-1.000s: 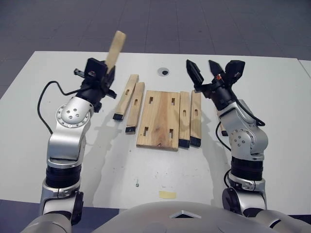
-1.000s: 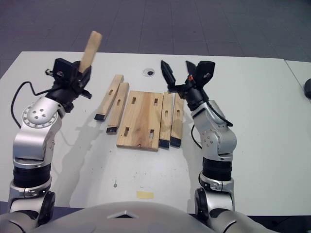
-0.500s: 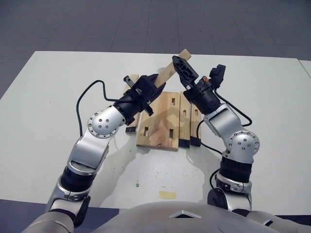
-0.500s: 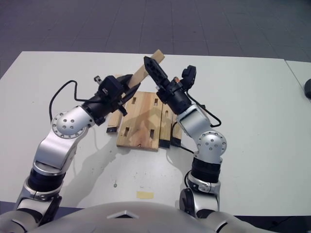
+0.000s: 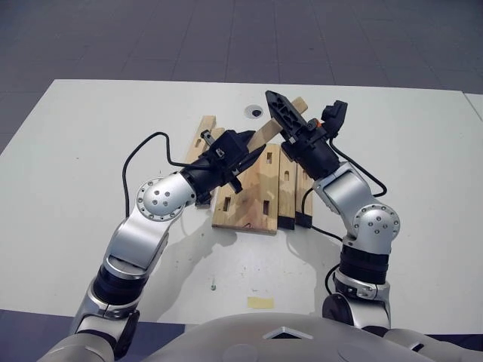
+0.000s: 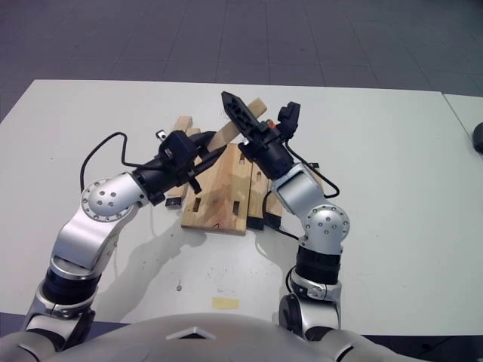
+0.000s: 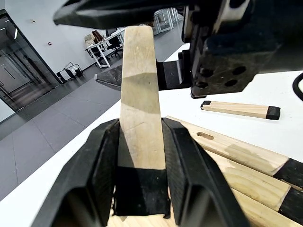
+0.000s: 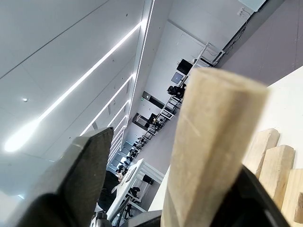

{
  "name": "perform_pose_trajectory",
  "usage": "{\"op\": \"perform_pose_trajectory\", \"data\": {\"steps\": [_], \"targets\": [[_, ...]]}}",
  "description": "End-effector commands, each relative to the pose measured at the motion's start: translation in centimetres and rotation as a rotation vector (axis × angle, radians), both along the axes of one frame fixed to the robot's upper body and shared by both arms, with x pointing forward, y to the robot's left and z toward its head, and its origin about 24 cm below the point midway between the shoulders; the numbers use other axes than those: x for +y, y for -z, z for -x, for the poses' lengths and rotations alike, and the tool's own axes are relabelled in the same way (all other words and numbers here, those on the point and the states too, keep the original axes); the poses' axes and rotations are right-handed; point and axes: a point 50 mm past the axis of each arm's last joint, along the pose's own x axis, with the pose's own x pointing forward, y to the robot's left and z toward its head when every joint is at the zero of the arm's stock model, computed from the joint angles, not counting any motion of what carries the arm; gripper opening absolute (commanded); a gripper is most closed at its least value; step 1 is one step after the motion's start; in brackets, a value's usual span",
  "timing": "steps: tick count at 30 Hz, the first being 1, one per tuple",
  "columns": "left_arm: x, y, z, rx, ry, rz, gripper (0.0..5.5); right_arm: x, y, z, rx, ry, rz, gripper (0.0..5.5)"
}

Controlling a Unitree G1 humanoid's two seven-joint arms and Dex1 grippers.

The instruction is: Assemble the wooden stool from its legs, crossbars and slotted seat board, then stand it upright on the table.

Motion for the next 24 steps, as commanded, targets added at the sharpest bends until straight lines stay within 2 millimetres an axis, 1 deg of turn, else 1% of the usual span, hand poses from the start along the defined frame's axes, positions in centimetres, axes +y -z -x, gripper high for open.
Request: {"op": "perform_pose_trajectory", "data": {"steps": [1,5,9,11,13,15,16,17,18,19,20,22,24], "targets": [[0.1,-0.2,0.4,0.052,0.016,0.058,1.3,-0.7,-0.6,0.5,-0.042,-0.006,-0.068,1.99],[-0.1,-0.2,0.7,0.096,0.042,0.098,1.3,-0.8,-0.6,0.5,-0.05,-0.012,-0.072,1.29],[-0.1,-0.2,0.7,0.095,0.044,0.084,1.3,-0.9,-0.7,0.5,-0.054,-0.002,-0.056,0.59],[-0.1,-0.1,0.7,0.091,0.039,0.072,1.3,-1.1,-0.6,0.4,-0.05,0.014,-0.041,0.43],[-0.1,-0.1,0.7,0.089,0.028,0.065,1.3,-1.4,-0.5,0.3,-0.05,0.041,-0.015,0.42],[0.1,0.2,0.4,0.091,-0.008,0.047,1.3,-2.3,-0.2,-0.2,-0.048,0.124,0.051,0.42],[0.2,0.3,0.3,0.101,-0.024,0.05,1.68,-3.0,0.2,-0.6,-0.034,0.192,0.097,0.42],[0.4,0.3,0.3,0.109,-0.038,0.061,1.88,-3.8,0.7,-1.0,-0.021,0.265,0.151,0.42],[0.7,0.2,0.2,0.116,-0.055,0.079,1.93,-4.7,1.5,-1.3,0.012,0.352,0.208,0.42],[1.1,0.1,0.1,0.124,-0.074,0.104,2.16,-5.5,2.1,-1.5,0.042,0.412,0.242,0.42],[1.4,-0.1,0.0,0.13,-0.093,0.127,2.28,-6.0,2.7,-1.5,0.062,0.455,0.282,0.42],[2.2,-0.3,-0.4,0.148,-0.155,0.173,2.64,-6.4,4.0,-1.3,0.106,0.489,0.332,0.42],[3.2,0.0,-1.1,0.157,-0.247,0.17,3.0,-6.1,5.2,-1.0,0.144,0.488,0.365,0.42]]}}
